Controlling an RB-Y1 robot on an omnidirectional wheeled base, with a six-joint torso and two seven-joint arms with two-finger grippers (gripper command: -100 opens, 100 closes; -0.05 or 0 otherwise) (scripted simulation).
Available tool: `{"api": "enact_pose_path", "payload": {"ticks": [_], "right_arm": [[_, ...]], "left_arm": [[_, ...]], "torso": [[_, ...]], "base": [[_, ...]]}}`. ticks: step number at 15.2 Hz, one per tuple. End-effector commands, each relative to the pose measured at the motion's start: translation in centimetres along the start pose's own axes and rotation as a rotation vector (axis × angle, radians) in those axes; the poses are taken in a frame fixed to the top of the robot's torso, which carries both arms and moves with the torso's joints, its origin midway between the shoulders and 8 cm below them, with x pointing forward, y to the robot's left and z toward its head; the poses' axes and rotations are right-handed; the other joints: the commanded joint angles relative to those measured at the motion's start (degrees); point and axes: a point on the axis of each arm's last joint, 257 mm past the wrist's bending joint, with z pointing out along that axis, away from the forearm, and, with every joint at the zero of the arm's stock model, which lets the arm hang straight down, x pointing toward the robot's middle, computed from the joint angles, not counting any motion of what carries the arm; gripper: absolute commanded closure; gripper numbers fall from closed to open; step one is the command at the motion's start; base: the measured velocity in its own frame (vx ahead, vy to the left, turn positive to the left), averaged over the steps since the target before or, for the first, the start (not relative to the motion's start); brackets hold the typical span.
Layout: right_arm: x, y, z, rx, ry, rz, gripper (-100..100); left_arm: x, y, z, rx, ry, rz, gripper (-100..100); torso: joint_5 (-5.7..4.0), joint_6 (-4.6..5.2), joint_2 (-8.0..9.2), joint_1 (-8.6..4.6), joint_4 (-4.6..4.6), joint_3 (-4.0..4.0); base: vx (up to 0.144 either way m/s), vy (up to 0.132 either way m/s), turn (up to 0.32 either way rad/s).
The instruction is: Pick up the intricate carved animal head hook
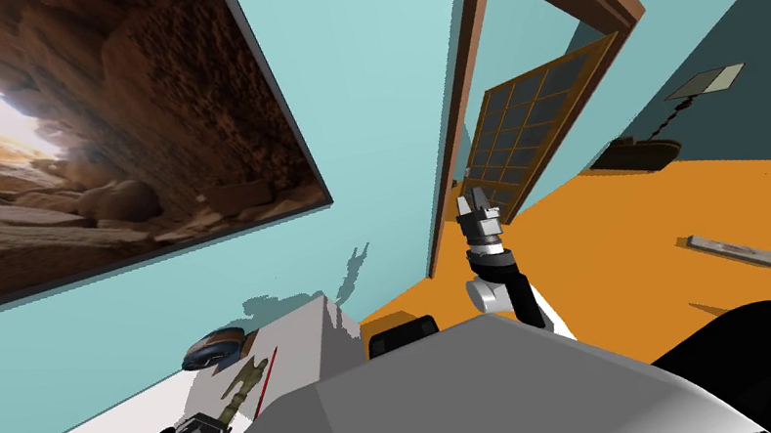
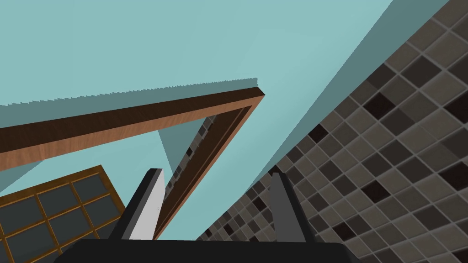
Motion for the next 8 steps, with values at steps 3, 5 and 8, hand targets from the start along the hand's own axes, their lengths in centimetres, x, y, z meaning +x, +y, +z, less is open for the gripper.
{"api": "enact_pose_path", "payload": {"ticks": [3, 5, 8], "right_arm": [[0.0, 0.0, 0.0, 0.0, 0.0, 0.0, 0], [0.0, 0.0, 0.0, 0.0, 0.0, 0.0, 0], [0.0, 0.0, 0.0, 0.0, 0.0, 0.0, 0]], "left_arm": [[0.1, -0.2, -0.2, 0.002, 0.001, 0.001, 100], [0.1, -0.3, -0.7, -0.001, 0.0, 0.0, 100], [-4.0, -1.1, -0.9, -0.005, -0.08, 0.016, -100]], "torso": [[-0.01, 0.01, 0.03, 0.0, 0.01, 0.02], [-0.02, 0.01, 0.09, -0.01, 0.02, 0.05], [-0.04, -0.04, -0.1, -0.09, -0.01, -0.04]], "base": [[0.001, 0.0, -0.001], [-0.01, 0.0, -0.034], [0.089, -0.037, 0.046]]}}
